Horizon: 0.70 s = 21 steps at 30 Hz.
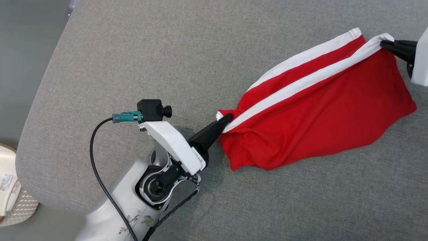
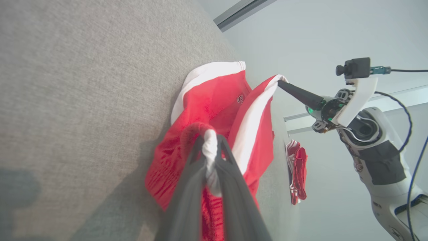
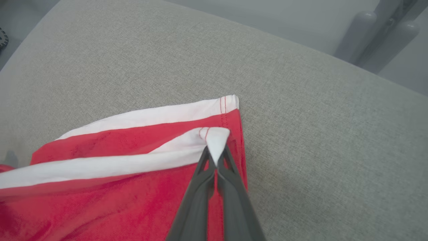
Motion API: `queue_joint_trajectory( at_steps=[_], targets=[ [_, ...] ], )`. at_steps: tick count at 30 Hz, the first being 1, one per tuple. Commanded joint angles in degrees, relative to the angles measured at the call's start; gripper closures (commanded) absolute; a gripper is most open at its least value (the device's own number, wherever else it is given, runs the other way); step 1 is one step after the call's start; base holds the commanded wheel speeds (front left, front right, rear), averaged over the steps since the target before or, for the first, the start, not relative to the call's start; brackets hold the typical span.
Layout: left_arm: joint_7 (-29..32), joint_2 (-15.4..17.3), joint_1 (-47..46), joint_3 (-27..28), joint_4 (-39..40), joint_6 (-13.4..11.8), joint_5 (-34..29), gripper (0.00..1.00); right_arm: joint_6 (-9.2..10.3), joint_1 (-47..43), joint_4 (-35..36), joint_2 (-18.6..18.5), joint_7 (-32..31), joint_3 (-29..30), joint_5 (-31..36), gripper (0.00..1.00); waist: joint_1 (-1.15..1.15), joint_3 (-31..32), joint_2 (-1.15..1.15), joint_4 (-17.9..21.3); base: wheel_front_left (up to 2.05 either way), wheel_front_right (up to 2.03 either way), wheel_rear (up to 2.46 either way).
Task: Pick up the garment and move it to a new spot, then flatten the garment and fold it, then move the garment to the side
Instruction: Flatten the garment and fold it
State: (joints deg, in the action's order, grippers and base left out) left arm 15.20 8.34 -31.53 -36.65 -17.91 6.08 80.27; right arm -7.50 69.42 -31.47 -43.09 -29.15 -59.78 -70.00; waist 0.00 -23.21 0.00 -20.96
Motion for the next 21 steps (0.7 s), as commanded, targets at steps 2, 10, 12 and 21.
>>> queue_joint_trajectory(
  at_steps=[2,10,12,21],
  targets=[
    [-1.04,-0.67,-1.65,0.52,-1.32,0.48,-0.56,1.0,0.03,1.04,-1.62,0.54,0.08,0.11,0.41,1.0,0.0,-1.06,0.0,-0.69,0.0,0.0,0.0],
    [-2.93,-2.93,-4.17,-0.49,-4.43,1.27,-0.64,1.0,0.03,2.9,-6.55,2.66,-0.48,-0.76,1.85,1.0,0.0,-2.85,0.0,-1.8,0.0,0.0,0.0],
    [-4.0,-3.23,-4.65,-0.25,-4.89,1.38,-0.55,1.0,0.03,2.99,-6.93,3.0,-0.34,-0.93,1.92,1.0,0.0,-3.06,0.0,-1.99,0.0,0.0,0.0],
    [-8.5,-4.43,-5.53,-1.17,-6.19,1.51,-0.78,1.0,0.03,3.16,-9.86,4.35,1.73,-0.76,1.57,1.0,0.0,-3.36,0.0,-2.41,0.0,0.0,0.0]
  ],
)
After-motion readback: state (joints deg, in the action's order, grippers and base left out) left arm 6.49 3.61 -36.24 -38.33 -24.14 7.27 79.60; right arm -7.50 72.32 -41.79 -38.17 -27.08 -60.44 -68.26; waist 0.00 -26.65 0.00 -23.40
